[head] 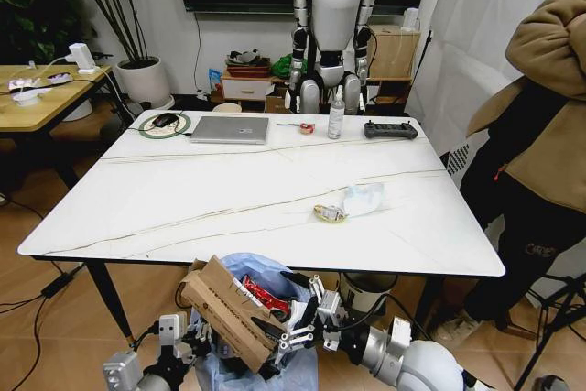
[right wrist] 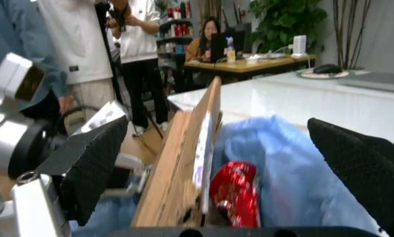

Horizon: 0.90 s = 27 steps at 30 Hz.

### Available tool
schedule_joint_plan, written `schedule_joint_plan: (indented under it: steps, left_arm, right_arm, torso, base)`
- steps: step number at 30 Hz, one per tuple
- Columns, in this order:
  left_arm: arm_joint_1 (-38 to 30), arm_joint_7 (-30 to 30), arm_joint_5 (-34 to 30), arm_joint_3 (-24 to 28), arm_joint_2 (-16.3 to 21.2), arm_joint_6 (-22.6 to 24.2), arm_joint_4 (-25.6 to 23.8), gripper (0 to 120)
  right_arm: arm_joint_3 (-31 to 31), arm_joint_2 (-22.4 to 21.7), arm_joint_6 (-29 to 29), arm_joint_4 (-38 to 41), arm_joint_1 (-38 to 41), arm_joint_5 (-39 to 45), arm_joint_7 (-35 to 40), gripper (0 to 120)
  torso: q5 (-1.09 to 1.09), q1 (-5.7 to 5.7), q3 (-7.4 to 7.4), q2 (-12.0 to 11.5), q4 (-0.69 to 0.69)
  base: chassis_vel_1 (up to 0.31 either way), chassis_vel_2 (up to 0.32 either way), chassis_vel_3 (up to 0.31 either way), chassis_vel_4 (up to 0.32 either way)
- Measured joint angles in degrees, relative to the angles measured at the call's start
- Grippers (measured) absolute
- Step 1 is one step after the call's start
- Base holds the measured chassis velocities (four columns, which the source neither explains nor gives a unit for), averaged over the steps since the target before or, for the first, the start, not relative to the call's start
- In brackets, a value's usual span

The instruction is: Pick up the trash bin and place the trash from the table into it.

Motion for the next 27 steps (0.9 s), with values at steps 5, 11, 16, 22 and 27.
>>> schedule_joint_plan:
  steps: [5, 11, 16, 22, 27]
  left_arm:
    - [-0.1, 0.0, 0.0, 0.1, -0.1, 0.0, 0.4, 0]
    - [0.5, 0.0, 0.3, -0.2, 0.0, 0.0, 0.3, 0]
    - [1.0, 0.0, 0.3, -0.9, 0.1, 0.0, -0.4, 0]
    - [1.5, 0.0, 0.3, -1.4, 0.0, 0.0, -1.0, 0]
    - [1.7, 0.0, 0.6, -1.7, -0.3, -0.1, -1.2, 0]
  right_arm:
    - [2.6, 0.3, -1.5, 3.6, 0.5, 2.8, 1.9, 100]
    - [10.5, 1.8, -14.5, 3.1, 8.9, 9.0, 11.9, 100]
    - [10.0, 2.1, -15.1, -6.5, 15.7, 7.2, 8.8, 100]
    - [7.1, 2.6, -12.9, -14.9, 20.4, 4.3, 4.8, 100]
    - [4.7, 3.5, -9.9, -24.4, 23.4, 1.5, 1.9, 100]
  torso:
    - [0.00, 0.00, 0.00, 0.0, -0.01]
    - [0.00, 0.00, 0.01, 0.0, 0.00]
    - [0.01, 0.00, 0.01, 0.0, -0.01]
    - [0.00, 0.00, 0.01, 0.0, 0.00]
    - [0.02, 0.00, 0.01, 0.0, 0.00]
  base:
    - [0.000, 0.000, 0.000, 0.000]
    - [0.000, 0.000, 0.000, 0.000]
    - [0.000, 0.000, 0.000, 0.000]
    - [0.000, 0.000, 0.000, 0.000]
    - [0.000, 0.000, 0.000, 0.000]
